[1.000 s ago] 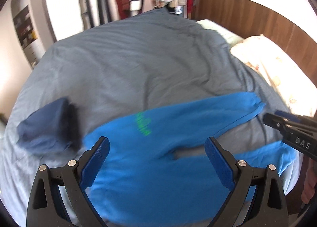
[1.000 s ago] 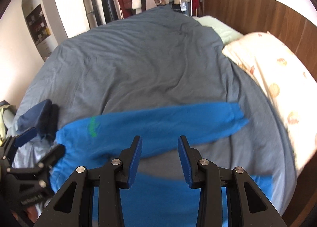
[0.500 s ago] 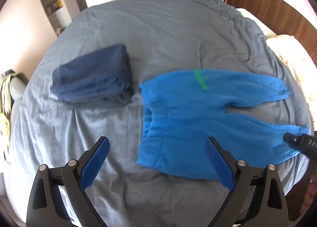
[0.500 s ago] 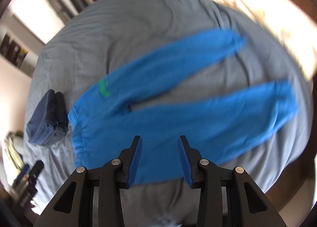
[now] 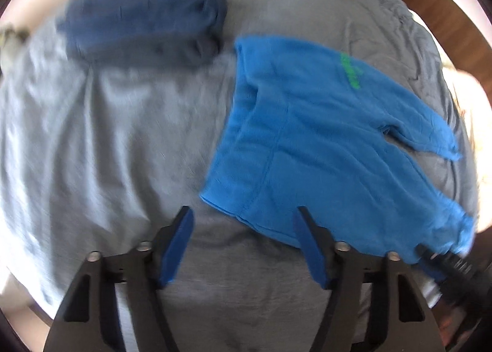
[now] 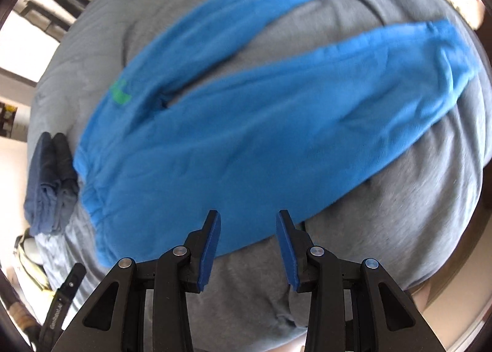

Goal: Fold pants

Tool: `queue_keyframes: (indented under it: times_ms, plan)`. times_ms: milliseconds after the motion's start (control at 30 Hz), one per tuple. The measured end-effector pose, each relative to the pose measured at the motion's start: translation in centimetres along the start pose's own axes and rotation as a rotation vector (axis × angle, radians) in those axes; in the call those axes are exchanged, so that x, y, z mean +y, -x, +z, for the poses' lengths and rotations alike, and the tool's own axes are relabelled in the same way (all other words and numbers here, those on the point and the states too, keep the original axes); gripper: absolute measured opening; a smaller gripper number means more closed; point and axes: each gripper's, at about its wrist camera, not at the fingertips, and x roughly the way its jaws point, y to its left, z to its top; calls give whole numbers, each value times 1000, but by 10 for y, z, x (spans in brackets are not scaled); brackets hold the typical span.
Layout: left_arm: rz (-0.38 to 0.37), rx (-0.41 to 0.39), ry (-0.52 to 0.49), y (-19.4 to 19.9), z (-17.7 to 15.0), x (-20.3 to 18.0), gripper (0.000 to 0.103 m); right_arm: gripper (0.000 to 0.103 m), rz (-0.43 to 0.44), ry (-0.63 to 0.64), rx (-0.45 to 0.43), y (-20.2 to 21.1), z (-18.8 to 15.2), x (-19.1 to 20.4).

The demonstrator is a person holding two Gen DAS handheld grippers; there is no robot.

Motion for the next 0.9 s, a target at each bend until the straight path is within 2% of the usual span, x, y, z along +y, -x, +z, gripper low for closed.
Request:
queue_keyframes:
  times_ms: [100, 267, 600, 633, 767, 900]
  plan:
    - [-22, 39, 5, -17, -1, -3, 54, 38, -40, -1, 10, -12, -7, -3]
    - [7, 74, -15, -40, -2, -8, 50, 38, -36, -45, 25, -23, -10, -10]
    - [33, 89, -42, -69, -9, -12, 50, 37, -66, -20, 14, -47, 3, -12]
    - [35, 84, -47, -67, -10, -13, 49, 36, -68, -12, 13, -48, 5, -12]
    - [26, 67, -38, -56, -13, -15, 39, 18, -63, 27, -19, -41, 9, -7]
    - [1, 61, -20, -36, -6, -19, 36, 13, -57, 63, -34, -26, 15, 4]
